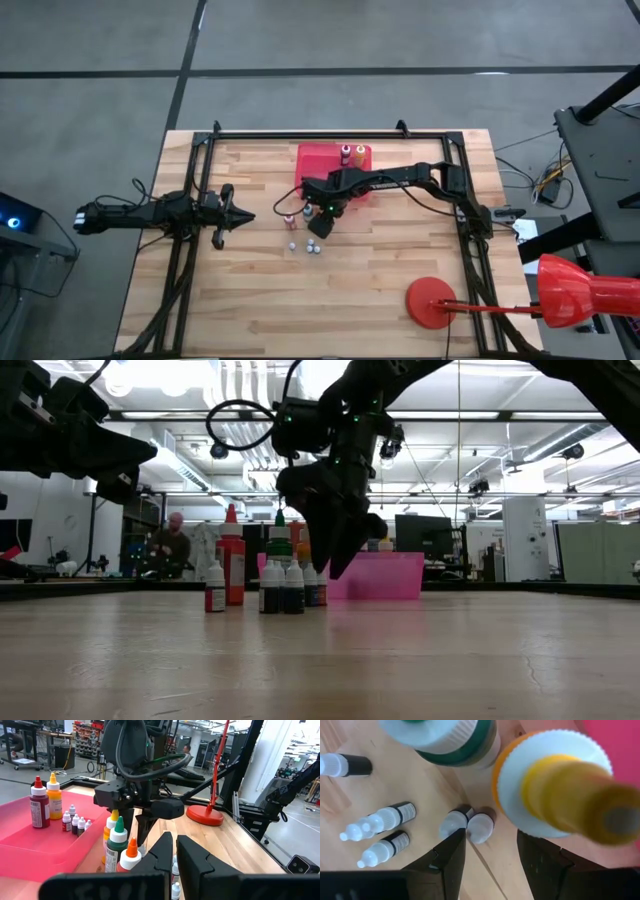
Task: Pick & Place food coloring
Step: Put the small red food coloring bottle into the pink bin, then put the large orange food coloring bottle into the pink bin
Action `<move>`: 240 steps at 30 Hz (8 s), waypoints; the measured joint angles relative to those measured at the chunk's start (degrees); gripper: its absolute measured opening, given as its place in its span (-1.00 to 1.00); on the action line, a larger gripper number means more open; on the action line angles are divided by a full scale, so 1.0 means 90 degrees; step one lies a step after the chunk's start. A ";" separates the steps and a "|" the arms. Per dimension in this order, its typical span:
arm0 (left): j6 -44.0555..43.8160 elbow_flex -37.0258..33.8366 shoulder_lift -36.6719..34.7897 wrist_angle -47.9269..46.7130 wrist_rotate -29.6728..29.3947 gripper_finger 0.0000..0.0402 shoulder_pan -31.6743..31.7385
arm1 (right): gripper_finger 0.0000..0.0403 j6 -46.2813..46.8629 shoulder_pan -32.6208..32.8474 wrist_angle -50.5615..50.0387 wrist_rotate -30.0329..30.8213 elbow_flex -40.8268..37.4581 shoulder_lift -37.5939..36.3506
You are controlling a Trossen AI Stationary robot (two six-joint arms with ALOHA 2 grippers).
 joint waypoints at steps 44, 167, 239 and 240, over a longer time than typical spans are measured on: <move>0.0000 -0.0001 0.0000 0.0000 0.0000 -1.00 -0.0001 | -0.73 0.0001 -0.0005 0.0215 -0.0002 -0.0158 -0.0012; -0.0002 0.0000 -0.0002 0.0000 0.0000 -1.00 0.0000 | -0.73 0.0195 -0.1775 0.0654 0.0543 -0.2141 -0.1443; -0.0001 0.0000 -0.0002 0.0000 -0.0001 -1.00 0.0000 | -0.13 -0.0718 -0.1249 0.0885 0.0604 -0.2846 -0.3391; -0.0002 0.0000 0.0000 0.0000 -0.0001 -1.00 0.0000 | -0.14 -0.0747 -0.1199 0.0970 0.0602 -0.2945 -0.3466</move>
